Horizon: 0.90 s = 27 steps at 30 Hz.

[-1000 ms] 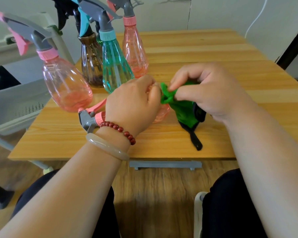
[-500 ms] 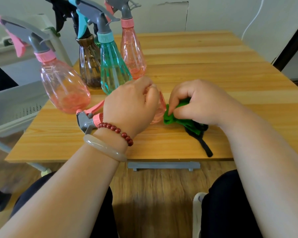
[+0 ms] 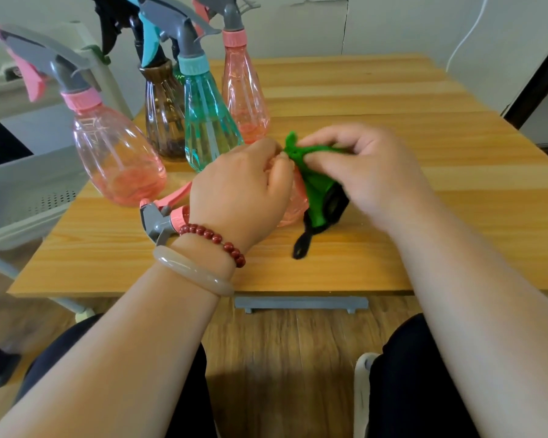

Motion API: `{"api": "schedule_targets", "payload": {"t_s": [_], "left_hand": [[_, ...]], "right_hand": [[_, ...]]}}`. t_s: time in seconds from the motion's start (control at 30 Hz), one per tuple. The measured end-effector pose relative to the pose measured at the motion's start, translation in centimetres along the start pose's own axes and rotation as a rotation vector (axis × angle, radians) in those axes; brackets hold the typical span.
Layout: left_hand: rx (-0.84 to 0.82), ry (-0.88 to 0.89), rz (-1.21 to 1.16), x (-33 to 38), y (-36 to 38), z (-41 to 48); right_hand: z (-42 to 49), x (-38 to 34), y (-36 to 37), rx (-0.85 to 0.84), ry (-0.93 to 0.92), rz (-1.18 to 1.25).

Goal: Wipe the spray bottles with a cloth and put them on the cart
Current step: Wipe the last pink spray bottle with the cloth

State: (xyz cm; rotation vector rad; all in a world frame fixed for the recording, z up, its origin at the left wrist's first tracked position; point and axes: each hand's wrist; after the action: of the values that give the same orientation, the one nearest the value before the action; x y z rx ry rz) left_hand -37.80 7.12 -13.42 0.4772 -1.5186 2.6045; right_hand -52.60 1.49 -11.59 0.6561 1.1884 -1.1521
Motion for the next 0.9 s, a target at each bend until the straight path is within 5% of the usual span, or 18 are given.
{"api": "schedule_targets", "payload": {"t_s": [0.13,0.3,0.43,0.57,0.73,0.9], "left_hand": [[0.007,-0.002,0.007,0.0,-0.1,-0.1],[0.004,-0.002,-0.008,0.0,0.0,0.1],[0.006,0.002,-0.005,0.0,0.0,0.0],[0.007,0.002,-0.004,0.0,0.0,0.0],[0.004,-0.005,-0.011,0.2,-0.1,-0.2],[-0.003,-0.005,-0.002,0.2,-0.3,-0.1]], "right_hand": [[0.2,0.7,0.3,-0.07,0.133,-0.255],[0.1,-0.3,0.2,-0.044,0.065,-0.145],[0.0,0.1,-0.1,-0.101,0.207,-0.314],[-0.2,-0.8,-0.5,-0.073,0.151,-0.057],[-0.4,-0.4,-1.0,-0.202,0.304,-0.31],[-0.5,-2.0,-1.8,-0.204,0.239,-0.179]]}}
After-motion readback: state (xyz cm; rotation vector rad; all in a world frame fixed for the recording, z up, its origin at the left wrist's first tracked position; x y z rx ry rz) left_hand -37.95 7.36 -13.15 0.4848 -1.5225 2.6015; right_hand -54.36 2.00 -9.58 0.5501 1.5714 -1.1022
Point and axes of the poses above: each hand's wrist, its own z-axis towards the middle knuckle, its own y-axis out of the palm, x = y × z, and after that the axes turned 9 degrees about z, right-handed
